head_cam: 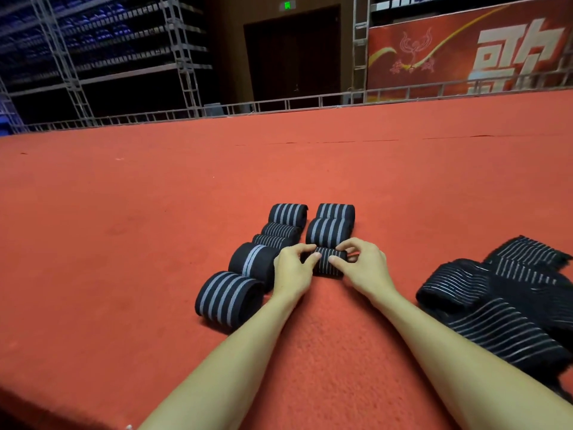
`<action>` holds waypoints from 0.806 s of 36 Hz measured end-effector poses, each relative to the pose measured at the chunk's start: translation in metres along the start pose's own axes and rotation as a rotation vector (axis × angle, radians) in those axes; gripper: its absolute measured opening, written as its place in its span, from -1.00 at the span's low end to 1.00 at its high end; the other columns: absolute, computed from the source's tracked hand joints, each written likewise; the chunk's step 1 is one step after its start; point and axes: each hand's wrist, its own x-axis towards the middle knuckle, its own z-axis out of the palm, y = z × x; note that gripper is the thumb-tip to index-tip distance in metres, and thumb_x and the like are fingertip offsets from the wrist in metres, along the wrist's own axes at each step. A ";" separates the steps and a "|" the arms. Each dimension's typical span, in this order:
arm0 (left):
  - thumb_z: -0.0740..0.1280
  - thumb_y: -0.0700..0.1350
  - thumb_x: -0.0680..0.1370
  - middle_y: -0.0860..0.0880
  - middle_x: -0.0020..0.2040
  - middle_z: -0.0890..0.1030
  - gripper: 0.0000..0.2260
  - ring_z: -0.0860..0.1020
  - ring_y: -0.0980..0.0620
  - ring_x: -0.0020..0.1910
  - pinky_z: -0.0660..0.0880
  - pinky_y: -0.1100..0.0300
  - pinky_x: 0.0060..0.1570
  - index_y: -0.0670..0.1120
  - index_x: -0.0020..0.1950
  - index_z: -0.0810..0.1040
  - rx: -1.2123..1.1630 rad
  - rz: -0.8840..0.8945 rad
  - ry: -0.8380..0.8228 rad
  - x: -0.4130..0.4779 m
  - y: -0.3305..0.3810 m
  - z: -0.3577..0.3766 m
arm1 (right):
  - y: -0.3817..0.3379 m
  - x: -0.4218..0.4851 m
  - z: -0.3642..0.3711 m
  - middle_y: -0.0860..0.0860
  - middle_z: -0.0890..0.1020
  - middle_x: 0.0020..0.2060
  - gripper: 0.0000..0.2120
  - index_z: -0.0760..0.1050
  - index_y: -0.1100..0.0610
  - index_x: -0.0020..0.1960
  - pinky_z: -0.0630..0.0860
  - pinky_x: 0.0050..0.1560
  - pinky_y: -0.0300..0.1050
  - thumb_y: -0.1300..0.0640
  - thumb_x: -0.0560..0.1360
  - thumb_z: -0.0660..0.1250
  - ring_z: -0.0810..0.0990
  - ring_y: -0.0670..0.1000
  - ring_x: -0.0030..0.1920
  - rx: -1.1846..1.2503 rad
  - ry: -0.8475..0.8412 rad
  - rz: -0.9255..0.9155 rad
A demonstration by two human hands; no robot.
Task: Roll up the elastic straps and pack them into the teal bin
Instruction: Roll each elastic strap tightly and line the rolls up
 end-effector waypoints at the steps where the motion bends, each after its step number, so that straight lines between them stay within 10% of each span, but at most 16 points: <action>1: 0.43 -0.14 0.55 -0.09 0.16 0.66 -0.76 0.56 -0.01 0.22 0.41 0.14 0.30 -0.12 0.20 0.66 0.011 -0.005 -0.002 0.001 -0.001 0.001 | 0.000 0.000 0.001 -0.01 0.61 -0.15 -0.79 0.64 0.12 0.00 0.51 0.10 -0.06 0.12 0.39 0.55 0.60 0.04 -0.03 -0.011 -0.006 0.015; 22: 0.39 -0.16 0.55 -0.13 0.25 0.44 -0.74 0.41 -0.10 0.29 0.26 0.15 0.34 -0.16 0.23 0.55 0.285 0.184 -0.005 -0.031 0.034 0.009 | -0.035 -0.023 -0.099 0.03 0.67 -0.09 -0.82 0.62 0.09 -0.02 0.53 0.05 -0.12 0.05 0.43 0.52 0.63 0.01 -0.08 -0.216 -0.135 -0.142; 29: 0.41 -0.12 0.55 -0.07 -0.01 0.65 -0.92 0.59 -0.02 0.01 0.48 0.10 0.13 -0.11 0.00 0.61 0.190 0.254 -0.391 -0.093 0.072 0.047 | -0.017 -0.079 -0.187 -0.03 0.64 -0.18 -0.83 0.63 0.04 -0.05 0.44 -0.06 -0.19 0.01 0.41 0.52 0.58 -0.03 -0.09 -0.453 -0.257 -0.115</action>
